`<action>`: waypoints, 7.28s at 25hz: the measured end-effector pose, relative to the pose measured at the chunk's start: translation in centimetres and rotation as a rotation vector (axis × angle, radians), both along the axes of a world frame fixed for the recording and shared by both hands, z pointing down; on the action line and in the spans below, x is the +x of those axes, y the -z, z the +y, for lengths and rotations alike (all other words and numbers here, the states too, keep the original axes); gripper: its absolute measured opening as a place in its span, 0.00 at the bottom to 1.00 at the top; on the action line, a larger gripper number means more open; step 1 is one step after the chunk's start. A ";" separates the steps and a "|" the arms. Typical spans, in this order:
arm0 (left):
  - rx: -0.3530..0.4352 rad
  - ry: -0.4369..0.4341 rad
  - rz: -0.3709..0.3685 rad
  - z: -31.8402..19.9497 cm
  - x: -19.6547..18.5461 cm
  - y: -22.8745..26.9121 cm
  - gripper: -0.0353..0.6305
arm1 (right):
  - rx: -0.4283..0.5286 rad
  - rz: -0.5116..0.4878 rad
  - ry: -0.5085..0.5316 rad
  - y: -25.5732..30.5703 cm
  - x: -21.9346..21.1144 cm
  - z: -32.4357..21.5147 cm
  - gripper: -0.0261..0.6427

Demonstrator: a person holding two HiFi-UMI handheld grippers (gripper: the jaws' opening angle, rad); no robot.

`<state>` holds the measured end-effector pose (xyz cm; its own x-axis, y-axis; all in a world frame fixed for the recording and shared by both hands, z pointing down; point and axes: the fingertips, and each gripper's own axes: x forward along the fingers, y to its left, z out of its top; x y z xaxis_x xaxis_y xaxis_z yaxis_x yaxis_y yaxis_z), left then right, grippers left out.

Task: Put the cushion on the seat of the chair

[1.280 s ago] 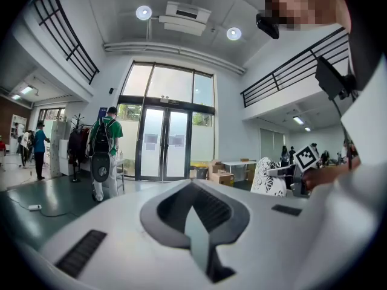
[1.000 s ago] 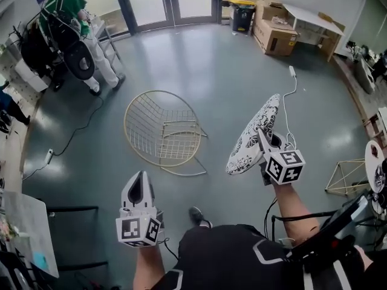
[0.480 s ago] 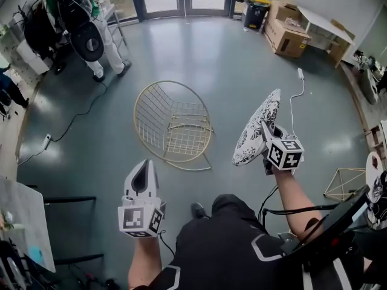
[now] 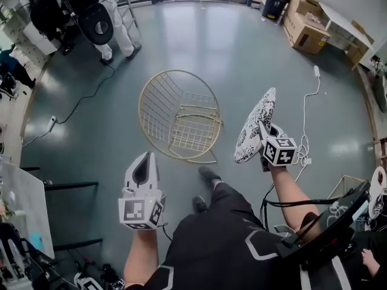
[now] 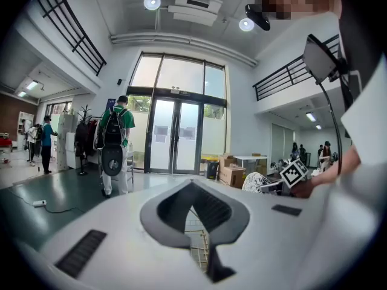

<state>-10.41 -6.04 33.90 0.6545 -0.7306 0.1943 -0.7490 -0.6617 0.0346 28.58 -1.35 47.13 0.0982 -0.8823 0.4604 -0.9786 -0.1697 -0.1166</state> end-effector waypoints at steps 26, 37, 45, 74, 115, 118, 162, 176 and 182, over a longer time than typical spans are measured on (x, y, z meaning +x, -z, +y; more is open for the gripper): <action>-0.227 0.261 -0.099 -10.5 1.4 -10.8 0.06 | -0.325 -0.067 0.165 -18.7 -1.2 -16.7 0.07; -0.274 0.392 -0.091 -11.4 -0.9 -12.9 0.06 | -0.405 -0.106 0.332 -23.1 -8.7 -22.8 0.07; -0.305 0.460 -0.097 -11.0 -2.9 -14.0 0.06 | -0.450 -0.166 0.403 -26.6 -13.7 -27.2 0.07; -0.424 0.616 -0.097 -11.4 -5.5 -16.9 0.06 | -0.531 -0.321 0.525 -37.6 -27.1 -36.2 0.07; -0.529 0.444 -0.082 -21.9 0.5 -30.2 0.06 | -0.469 -0.276 0.668 -39.4 -29.7 -36.3 0.52; -0.529 0.425 -0.088 -22.6 1.4 -30.6 0.06 | -0.450 -0.281 0.682 -39.2 -29.0 -36.4 0.53; -0.151 0.222 0.001 -11.8 0.4 -7.6 0.06 | 0.149 -0.191 0.847 5.1 -31.8 -19.9 0.06; -0.027 0.221 0.066 -7.3 -2.0 0.8 0.06 | 0.318 -0.148 0.812 14.4 -31.4 -14.5 0.05; 0.008 0.227 0.092 -5.8 -2.6 3.1 0.06 | 0.335 -0.135 0.823 16.2 -31.6 -12.9 0.05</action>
